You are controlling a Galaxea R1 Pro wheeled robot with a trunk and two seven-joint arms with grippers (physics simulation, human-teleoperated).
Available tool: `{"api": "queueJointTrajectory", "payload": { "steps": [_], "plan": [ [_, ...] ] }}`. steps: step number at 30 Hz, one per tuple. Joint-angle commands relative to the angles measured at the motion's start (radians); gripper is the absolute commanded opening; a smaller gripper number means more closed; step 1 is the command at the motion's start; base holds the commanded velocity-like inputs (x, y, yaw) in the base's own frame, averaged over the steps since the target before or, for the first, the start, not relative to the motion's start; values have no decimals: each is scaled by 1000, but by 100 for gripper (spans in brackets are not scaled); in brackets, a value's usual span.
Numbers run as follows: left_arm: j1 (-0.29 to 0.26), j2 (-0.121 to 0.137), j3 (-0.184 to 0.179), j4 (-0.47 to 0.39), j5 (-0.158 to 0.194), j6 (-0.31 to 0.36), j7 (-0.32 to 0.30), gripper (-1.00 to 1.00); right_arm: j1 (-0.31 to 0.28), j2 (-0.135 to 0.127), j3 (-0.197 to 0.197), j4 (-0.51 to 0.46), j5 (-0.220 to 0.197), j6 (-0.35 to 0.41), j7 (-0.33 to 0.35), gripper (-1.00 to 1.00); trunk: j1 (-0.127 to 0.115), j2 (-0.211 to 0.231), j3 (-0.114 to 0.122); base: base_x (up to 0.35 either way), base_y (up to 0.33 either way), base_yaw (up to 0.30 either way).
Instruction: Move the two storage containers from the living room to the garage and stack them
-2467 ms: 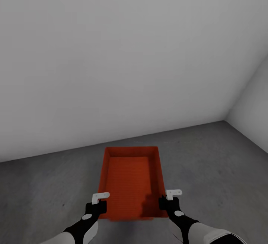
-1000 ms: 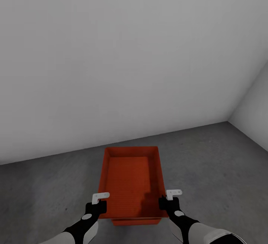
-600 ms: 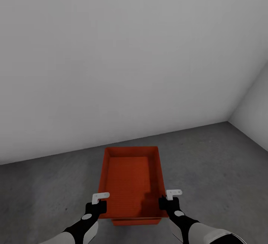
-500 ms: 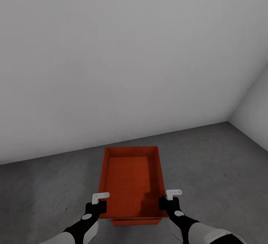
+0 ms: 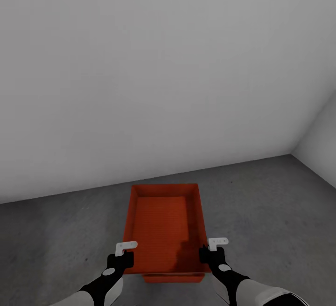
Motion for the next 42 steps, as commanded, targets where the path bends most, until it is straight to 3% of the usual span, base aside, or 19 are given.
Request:
{"api": "queueJointTrajectory", "payload": {
  "steps": [1,42],
  "plan": [
    [-1,10,56,-2,14,-3,11,-100,-1,0,-72,0,10,-1,2,-100,0,-1,-1,0,0,2],
    [-1,10,56,-2,14,-2,11,-100,-1,0,-72,0,10,-1,2,-100,0,-1,-1,0,-54,0]
  ]
}}
